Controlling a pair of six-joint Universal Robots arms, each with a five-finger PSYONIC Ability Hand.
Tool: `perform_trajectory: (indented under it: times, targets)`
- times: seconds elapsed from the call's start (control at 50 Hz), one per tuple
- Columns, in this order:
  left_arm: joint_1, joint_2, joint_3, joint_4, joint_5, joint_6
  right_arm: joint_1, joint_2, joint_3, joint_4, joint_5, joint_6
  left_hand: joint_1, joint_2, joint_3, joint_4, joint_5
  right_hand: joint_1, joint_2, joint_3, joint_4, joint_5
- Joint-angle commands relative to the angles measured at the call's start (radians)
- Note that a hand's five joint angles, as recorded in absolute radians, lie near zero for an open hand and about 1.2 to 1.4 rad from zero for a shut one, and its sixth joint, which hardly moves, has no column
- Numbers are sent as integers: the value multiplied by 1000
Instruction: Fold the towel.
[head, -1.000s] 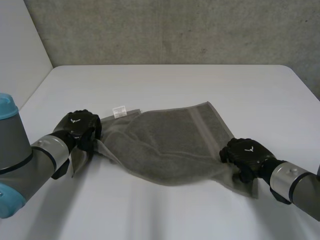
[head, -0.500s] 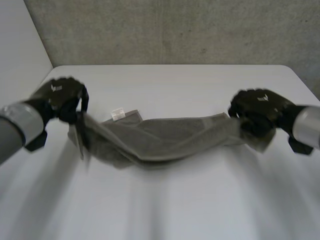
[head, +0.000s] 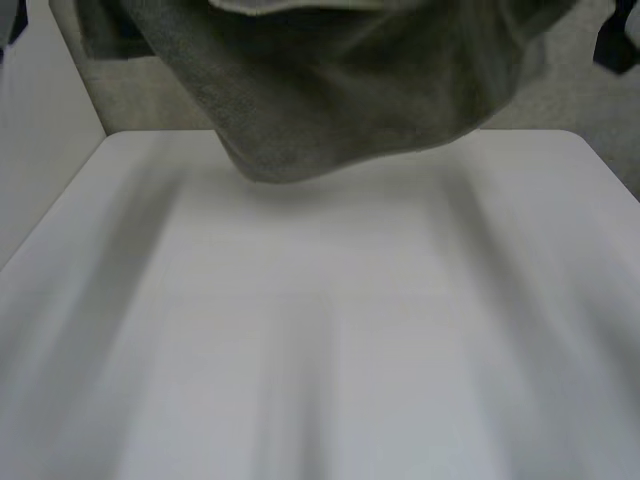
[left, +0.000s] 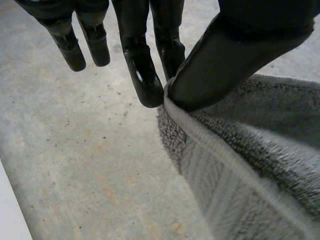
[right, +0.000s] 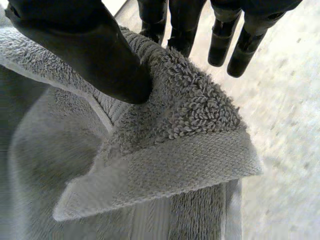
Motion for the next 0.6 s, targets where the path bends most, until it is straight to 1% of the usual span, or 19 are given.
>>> perform_trajectory:
  times: [0.02, 0.06, 0.1, 0.12, 0.14, 0.16, 0.18, 0.2, 0.28, 0.34, 0.38, 0.42, 0.44, 0.48, 0.5, 0.52, 0.54, 0.58, 0.6]
  targets:
    - [0, 9, -220, 32, 27, 5, -45, -16, 208, -2, -69, -59, 101, 62, -51, -59, 58, 78, 93, -43, -76, 62]
    - [0, 9, -325, 29, 36, 9, -48, -19, 256, -1, -83, -90, 101, 62, -51, -59, 58, 78, 93, -43, -76, 62]
    - [0, 9, -383, 29, 46, 9, -63, -17, 364, 7, -109, -148, 101, 62, -51, -59, 58, 78, 93, -43, -76, 62]
    - [0, 9, -384, 29, 46, 9, -63, -17, 364, 7, -109, -148, 101, 62, -51, -59, 58, 78, 93, -43, -76, 62]
    - [0, 9, -448, 29, 58, 9, -72, -16, 424, 5, -120, -176, 101, 62, -51, -59, 58, 78, 93, -43, -76, 62]
    - [-1, 9, -511, 32, 72, 11, -72, -16, 424, 5, -120, -176, 101, 62, -51, -59, 58, 78, 93, -43, -76, 62]
    - [-1, 9, -511, 32, 72, 11, -80, -13, 480, 1, -129, -199, 101, 62, -51, -59, 58, 78, 93, -43, -76, 62]
    - [-3, 9, -570, 35, 87, 12, -86, -9, 533, 1, -140, -220, 101, 62, -51, -59, 58, 78, 93, -43, -76, 62]
    - [-1, 15, -695, 29, 124, 32, -103, -6, 611, 10, -161, -259, 101, 62, -51, -59, 58, 78, 93, -43, -76, 62]
    - [0, 32, -723, 24, 132, 40, -123, -16, 667, 24, -183, -291, 101, 62, -51, -59, 58, 78, 93, -43, -76, 62]
    - [0, 88, -787, -11, 142, 60, -134, -20, 690, 50, -199, -305, 101, 62, -51, -59, 58, 78, 93, -43, -76, 62]
    - [0, 125, -816, -38, 150, 69, -158, -40, 713, 141, -227, -334, 101, 62, -51, -59, 58, 78, 93, -43, -76, 62]
    - [0, 162, -839, -67, 159, 78, -158, -40, 713, 142, -227, -334, 101, 62, -51, -59, 58, 78, 93, -43, -76, 62]
    - [3, 199, -859, -98, 174, 81, -195, -93, 725, 264, -253, -371, 101, 62, -51, -59, 58, 78, 93, -43, -76, 62]
    - [3, 199, -859, -98, 175, 81, -195, -94, 725, 265, -253, -371, 101, 62, -51, -59, 58, 78, 93, -43, -76, 62]
    - [14, 235, -875, -129, 187, 81, -216, -120, 733, 325, -268, -394, 101, 62, -51, -59, 58, 78, 93, -43, -76, 62]
    - [26, 274, -885, -161, 200, 81, -217, -120, 733, 326, -268, -394, 101, 62, -51, -59, 58, 78, 93, -43, -76, 62]
    - [39, 308, -892, -192, 213, 81, -244, -155, 740, 430, -304, -459, 101, 62, -51, -59, 58, 78, 93, -43, -76, 62]
    - [51, 334, -892, -221, 222, 78, -244, -155, 740, 430, -304, -460, 101, 62, -51, -59, 58, 78, 93, -43, -76, 62]
